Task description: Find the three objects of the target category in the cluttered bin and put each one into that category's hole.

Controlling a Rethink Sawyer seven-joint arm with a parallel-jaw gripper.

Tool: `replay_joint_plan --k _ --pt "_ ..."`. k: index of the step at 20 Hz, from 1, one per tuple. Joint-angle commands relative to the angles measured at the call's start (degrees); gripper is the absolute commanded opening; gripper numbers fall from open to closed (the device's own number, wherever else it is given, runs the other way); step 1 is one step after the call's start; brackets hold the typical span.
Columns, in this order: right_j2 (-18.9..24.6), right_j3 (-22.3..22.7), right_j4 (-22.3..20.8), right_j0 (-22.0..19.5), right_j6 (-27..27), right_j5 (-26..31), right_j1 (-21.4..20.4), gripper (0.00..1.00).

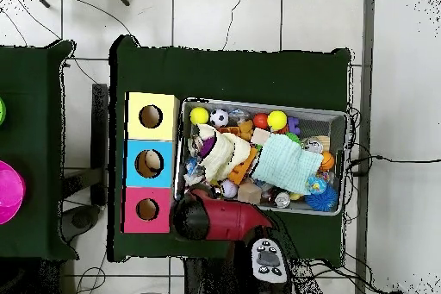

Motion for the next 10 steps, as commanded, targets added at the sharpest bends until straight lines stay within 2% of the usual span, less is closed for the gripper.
replay_joint_plan --k 1,6,10 --pt "-0.81 -5.72 1.76 0.53 10.60 -2.52 3.70 1.00" --pt "-0.48 -5.10 2.56 0.15 11.19 -2.00 6.40 1.00" --pt "0.42 -4.47 3.34 -0.50 11.54 -0.84 6.94 1.00"
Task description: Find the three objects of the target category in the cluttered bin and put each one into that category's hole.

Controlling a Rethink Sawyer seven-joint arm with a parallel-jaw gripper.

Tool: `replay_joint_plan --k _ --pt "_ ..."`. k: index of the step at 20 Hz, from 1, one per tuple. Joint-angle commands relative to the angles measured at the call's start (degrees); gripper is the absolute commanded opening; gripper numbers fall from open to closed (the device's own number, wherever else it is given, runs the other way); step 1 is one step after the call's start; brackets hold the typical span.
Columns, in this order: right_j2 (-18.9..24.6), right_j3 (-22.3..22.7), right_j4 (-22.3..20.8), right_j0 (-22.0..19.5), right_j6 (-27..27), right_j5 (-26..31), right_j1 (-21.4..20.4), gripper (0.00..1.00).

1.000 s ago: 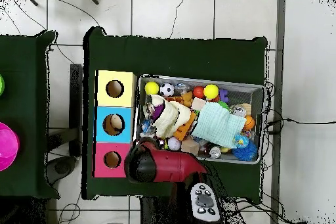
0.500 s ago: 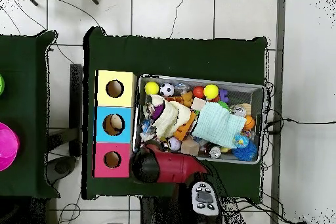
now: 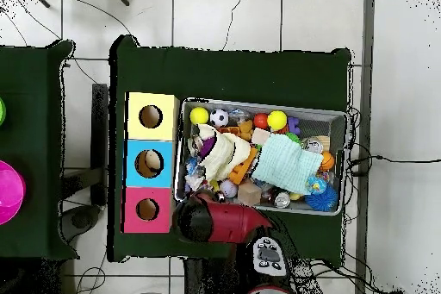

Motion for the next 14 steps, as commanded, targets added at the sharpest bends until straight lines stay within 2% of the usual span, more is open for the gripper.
replay_joint_plan --k 1,7,14 --pt "2.38 -4.26 3.40 -1.04 11.60 -0.88 4.10 1.00" --pt "5.39 -3.23 4.43 -2.85 12.12 -1.35 4.59 1.00" --pt "7.88 -1.18 5.21 -3.85 12.77 -3.18 3.29 1.00"
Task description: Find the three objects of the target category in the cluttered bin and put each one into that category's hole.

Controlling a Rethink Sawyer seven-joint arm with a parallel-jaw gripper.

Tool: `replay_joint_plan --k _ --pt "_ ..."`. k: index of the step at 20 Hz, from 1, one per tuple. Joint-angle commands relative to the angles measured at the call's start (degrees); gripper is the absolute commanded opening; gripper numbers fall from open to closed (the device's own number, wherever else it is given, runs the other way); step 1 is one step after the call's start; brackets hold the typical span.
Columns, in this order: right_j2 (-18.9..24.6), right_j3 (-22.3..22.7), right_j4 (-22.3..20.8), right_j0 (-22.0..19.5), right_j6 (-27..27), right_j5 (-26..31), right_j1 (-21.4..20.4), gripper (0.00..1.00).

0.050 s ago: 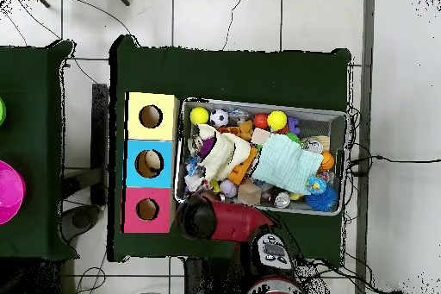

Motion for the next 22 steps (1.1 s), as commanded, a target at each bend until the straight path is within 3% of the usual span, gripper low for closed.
replay_joint_plan --k 1,2,9,15,18,22 --pt "6.72 -1.12 3.45 -2.00 12.80 -3.18 1.57 1.00" --pt "7.17 -0.99 3.80 -2.19 12.77 -2.69 1.53 0.00" --pt "8.13 -1.47 3.92 -2.55 12.58 -3.43 1.33 0.00" --pt "8.56 -0.64 3.89 -2.74 12.30 -2.28 -1.23 0.00" --pt "8.07 1.04 4.15 -1.78 12.04 1.04 -6.55 0.00" --pt "7.16 4.02 4.54 -0.38 10.26 9.67 -18.88 0.00"
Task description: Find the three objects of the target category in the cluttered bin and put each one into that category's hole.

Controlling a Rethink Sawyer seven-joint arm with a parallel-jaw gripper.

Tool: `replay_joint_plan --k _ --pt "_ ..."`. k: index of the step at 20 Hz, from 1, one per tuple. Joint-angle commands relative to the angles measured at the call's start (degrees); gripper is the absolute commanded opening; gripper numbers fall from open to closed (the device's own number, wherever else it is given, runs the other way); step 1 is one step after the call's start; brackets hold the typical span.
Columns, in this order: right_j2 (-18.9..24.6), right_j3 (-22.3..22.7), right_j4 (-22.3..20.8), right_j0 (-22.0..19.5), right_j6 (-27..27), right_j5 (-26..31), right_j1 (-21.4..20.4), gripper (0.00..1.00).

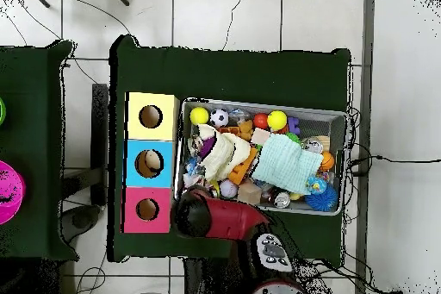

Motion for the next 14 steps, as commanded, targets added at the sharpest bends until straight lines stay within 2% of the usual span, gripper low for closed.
replay_joint_plan --k 1,4,7,10,14 --pt "2.39 2.45 3.71 1.60 9.97 12.23 -18.10 0.00" --pt "0.69 1.73 4.19 3.41 9.02 20.94 -25.05 0.00" --pt "0.05 0.32 4.42 4.31 8.49 26.79 -28.84 0.00" --pt "0.01 -0.86 5.04 4.80 8.52 30.95 -30.76 0.00" --pt "0.60 -1.70 6.11 4.70 8.31 33.61 -32.13 0.00"
